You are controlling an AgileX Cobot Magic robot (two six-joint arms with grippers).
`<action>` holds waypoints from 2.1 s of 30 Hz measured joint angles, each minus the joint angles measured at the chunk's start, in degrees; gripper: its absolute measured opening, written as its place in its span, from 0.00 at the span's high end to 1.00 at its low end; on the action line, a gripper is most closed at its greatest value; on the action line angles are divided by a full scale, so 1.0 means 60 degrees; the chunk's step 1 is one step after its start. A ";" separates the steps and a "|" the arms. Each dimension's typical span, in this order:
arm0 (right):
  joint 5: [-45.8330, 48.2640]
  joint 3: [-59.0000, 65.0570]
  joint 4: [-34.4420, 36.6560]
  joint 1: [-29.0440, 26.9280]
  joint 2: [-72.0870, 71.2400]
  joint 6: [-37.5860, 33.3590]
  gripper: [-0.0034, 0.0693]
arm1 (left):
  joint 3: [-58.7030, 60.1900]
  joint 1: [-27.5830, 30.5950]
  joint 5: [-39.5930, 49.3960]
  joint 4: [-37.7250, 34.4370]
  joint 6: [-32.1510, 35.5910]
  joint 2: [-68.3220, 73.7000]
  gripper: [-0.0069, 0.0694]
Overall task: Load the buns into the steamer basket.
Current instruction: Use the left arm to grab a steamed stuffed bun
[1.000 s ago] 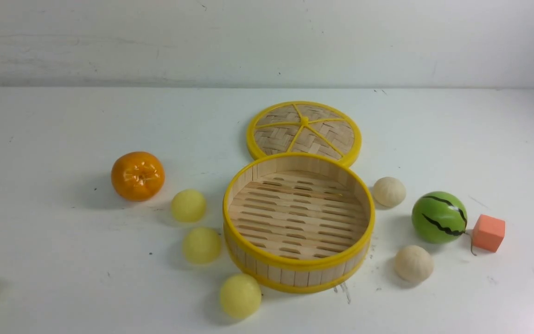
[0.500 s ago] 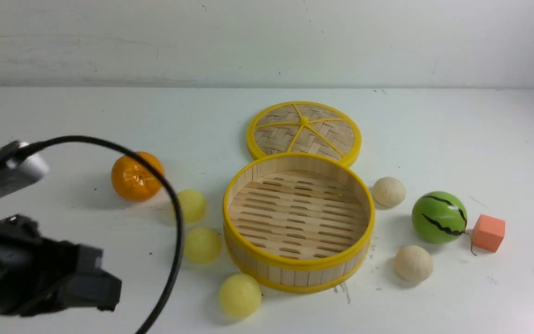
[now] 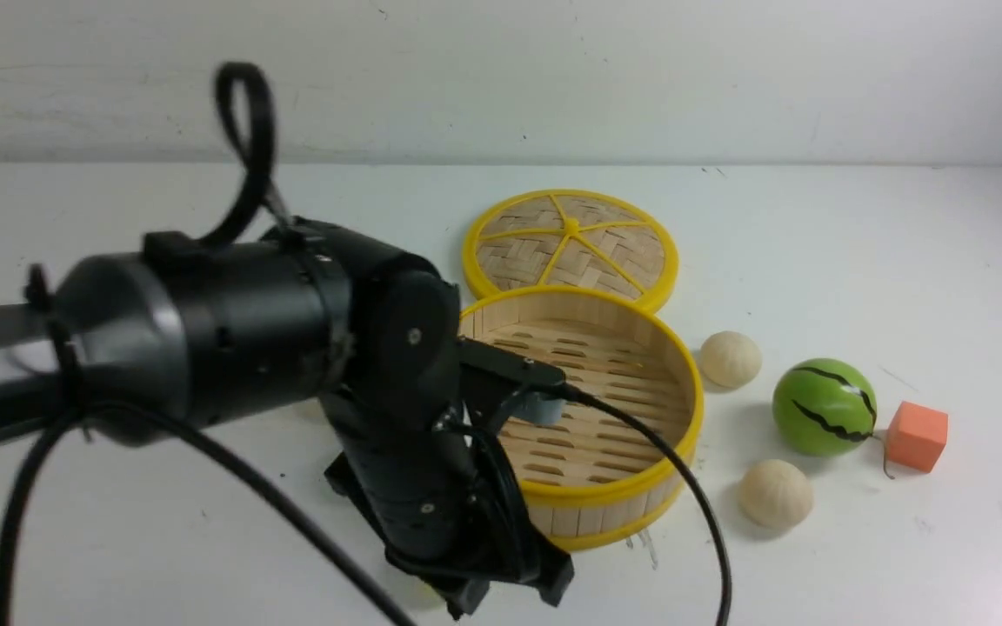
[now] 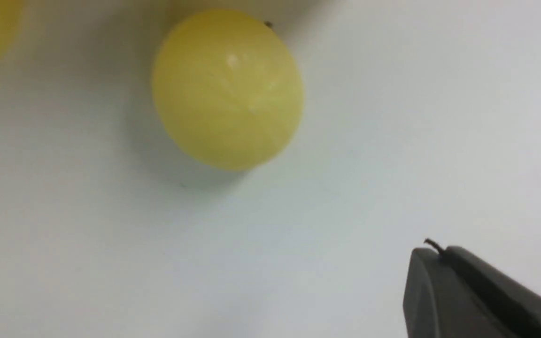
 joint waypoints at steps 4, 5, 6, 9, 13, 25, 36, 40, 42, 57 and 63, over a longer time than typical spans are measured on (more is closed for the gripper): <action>0.0000 0.0000 0.0000 0.0000 0.0000 0.0000 0.62 | -0.0342 0.0179 -0.0053 0.0893 -0.0267 0.0573 0.93; 0.0000 0.0000 0.0000 0.0000 0.0000 0.0000 0.62 | -0.0342 0.0280 -0.0152 0.0919 -0.0239 0.0598 0.93; 0.0000 0.0000 0.0000 0.0000 0.0000 0.0000 0.62 | -0.0342 0.0398 -0.0234 0.0908 -0.0214 0.0598 0.93; 0.0000 0.0000 0.0000 0.0000 0.0000 0.0000 0.62 | -0.0353 0.0694 -0.0684 0.0769 0.0053 0.0617 0.92; 0.0000 0.0000 0.0000 0.0000 0.0000 0.0000 0.62 | -0.0353 0.0879 -0.1158 0.0640 0.0487 0.0774 0.82; 0.0000 0.0000 0.0000 0.0000 0.0000 0.0000 0.62 | -0.0361 0.0897 -0.2098 0.0974 0.0634 0.1440 0.57; 0.0000 0.0000 0.0000 0.0000 0.0000 0.0000 0.62 | -0.0361 0.0900 -0.1881 0.1056 0.0634 0.1394 0.60; 0.0000 0.0000 0.0000 0.0000 0.0000 0.0000 0.62 | -0.0361 0.0891 -0.1681 0.0974 0.0634 0.0961 0.60; 0.0000 0.0000 0.0000 0.0000 0.0000 0.0000 0.62 | -0.0361 0.0891 -0.1520 0.0974 0.0634 0.0621 0.60; 0.0000 0.0000 0.0000 0.0000 0.0000 0.0000 0.62 | -0.0361 0.0891 -0.0748 0.0441 0.0709 0.1029 0.60; 0.0000 0.0000 0.0000 0.0000 0.0000 0.0000 0.62 | -0.0361 0.0891 -0.0851 0.0441 0.0709 0.1258 0.60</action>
